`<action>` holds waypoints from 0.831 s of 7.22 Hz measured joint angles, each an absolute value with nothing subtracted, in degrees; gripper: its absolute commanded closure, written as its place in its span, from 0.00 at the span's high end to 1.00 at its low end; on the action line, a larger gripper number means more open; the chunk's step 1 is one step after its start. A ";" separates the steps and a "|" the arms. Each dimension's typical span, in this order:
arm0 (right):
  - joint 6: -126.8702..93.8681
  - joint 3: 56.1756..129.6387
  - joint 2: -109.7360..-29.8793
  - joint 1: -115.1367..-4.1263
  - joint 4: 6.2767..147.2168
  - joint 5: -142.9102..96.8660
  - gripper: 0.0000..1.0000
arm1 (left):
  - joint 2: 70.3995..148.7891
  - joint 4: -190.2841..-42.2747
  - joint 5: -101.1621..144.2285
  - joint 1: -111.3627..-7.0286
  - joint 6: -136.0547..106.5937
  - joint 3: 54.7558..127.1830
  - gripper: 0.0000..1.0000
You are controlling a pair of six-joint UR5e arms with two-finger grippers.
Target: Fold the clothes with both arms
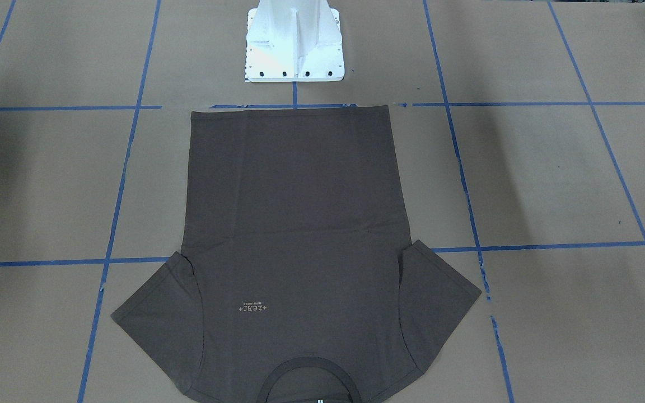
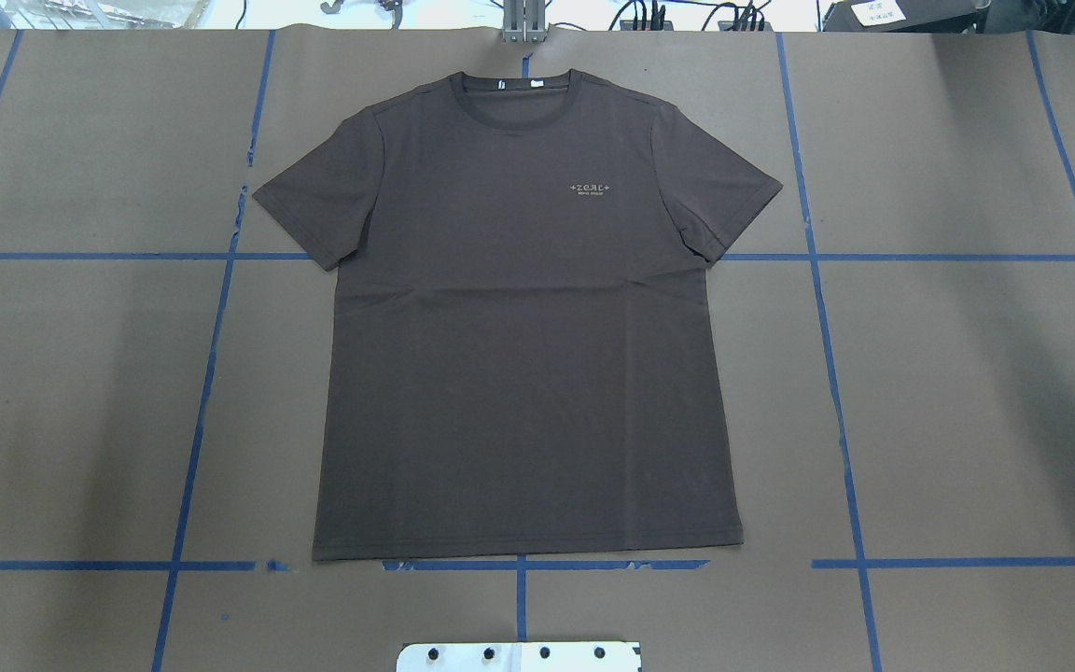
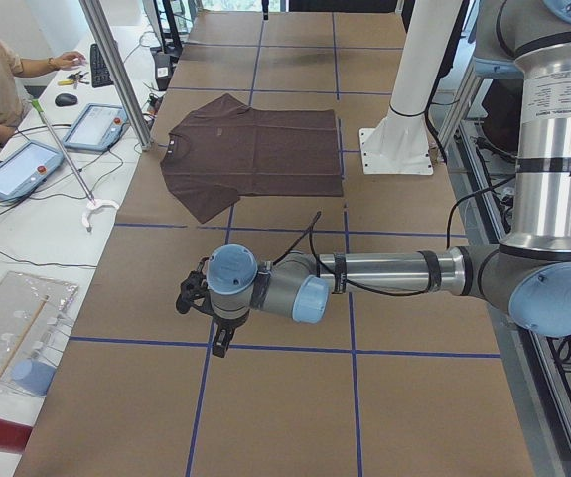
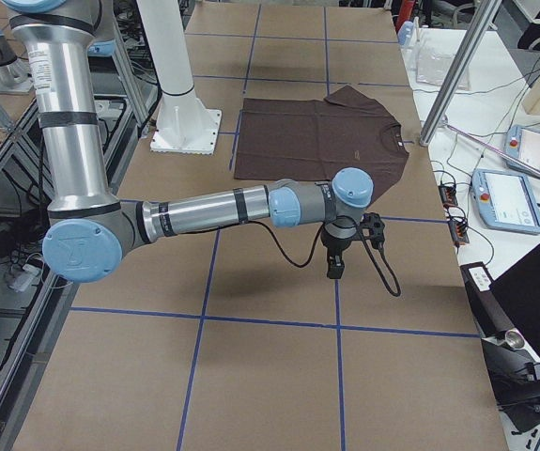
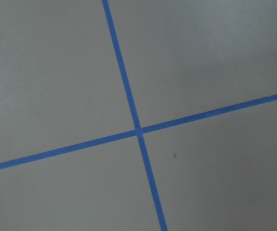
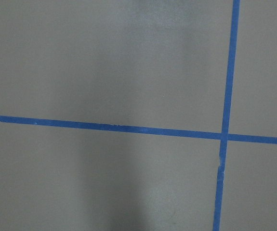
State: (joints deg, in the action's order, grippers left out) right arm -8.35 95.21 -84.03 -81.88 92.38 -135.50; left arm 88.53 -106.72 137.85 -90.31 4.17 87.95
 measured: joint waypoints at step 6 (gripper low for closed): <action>-13.56 94.17 -84.47 -72.15 82.19 -137.73 1.00 | 87.70 -108.52 138.20 -90.15 4.23 88.49 1.00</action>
